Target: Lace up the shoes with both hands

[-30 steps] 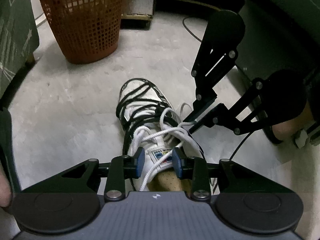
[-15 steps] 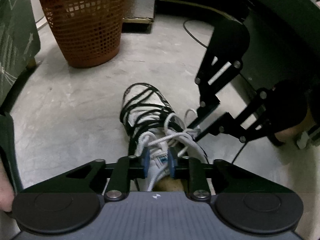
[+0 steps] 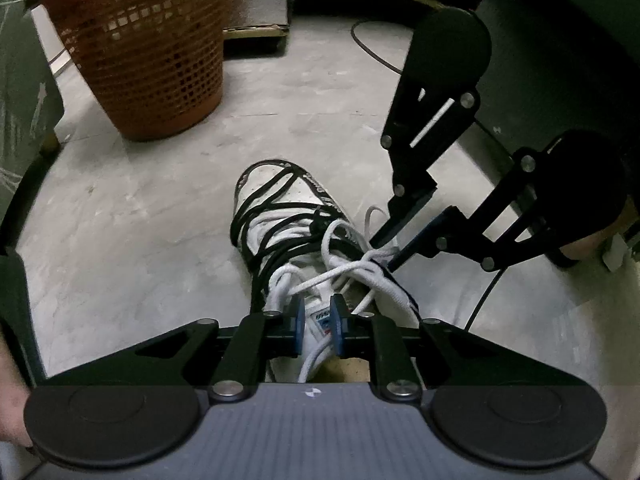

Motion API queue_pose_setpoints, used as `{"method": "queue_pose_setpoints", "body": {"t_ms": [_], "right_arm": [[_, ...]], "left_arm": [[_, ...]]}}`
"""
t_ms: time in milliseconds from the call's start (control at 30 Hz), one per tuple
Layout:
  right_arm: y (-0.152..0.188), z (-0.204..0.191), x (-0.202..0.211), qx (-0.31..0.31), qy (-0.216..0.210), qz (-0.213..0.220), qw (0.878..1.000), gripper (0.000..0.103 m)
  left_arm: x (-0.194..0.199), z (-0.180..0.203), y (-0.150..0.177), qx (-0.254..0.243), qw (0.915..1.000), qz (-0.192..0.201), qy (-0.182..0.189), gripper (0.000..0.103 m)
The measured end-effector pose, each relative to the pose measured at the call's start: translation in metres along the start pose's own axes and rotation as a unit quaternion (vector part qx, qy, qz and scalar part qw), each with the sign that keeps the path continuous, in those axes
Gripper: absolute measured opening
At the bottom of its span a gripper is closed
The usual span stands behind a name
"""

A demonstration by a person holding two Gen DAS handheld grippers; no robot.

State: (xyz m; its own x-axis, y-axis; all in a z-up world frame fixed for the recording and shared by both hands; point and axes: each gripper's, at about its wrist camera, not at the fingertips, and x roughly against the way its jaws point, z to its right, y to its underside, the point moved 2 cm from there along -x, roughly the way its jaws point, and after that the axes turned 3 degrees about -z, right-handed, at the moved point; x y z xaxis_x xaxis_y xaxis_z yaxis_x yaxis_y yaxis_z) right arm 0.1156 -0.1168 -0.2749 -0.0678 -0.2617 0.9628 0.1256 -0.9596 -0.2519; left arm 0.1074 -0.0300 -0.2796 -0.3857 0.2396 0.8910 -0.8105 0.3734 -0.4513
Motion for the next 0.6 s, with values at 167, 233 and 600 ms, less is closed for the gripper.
{"method": "queue_pose_setpoints", "body": {"t_ms": [167, 233, 600], "right_arm": [[-0.001, 0.002, 0.0, -0.007, -0.001, 0.001, 1.0, 0.012], [-0.001, 0.001, -0.001, -0.005, -0.002, 0.0, 1.0, 0.012], [-0.002, -0.001, -0.003, 0.0, -0.005, 0.0, 1.0, 0.012]], "left_arm": [[-0.004, 0.016, -0.003, -0.059, 0.9982, -0.005, -0.006, 0.01], [-0.006, 0.02, -0.001, -0.077, 0.997, -0.01, -0.005, 0.01], [-0.017, 0.036, -0.005, -0.158, 0.9871, -0.021, -0.018, 0.011]]}}
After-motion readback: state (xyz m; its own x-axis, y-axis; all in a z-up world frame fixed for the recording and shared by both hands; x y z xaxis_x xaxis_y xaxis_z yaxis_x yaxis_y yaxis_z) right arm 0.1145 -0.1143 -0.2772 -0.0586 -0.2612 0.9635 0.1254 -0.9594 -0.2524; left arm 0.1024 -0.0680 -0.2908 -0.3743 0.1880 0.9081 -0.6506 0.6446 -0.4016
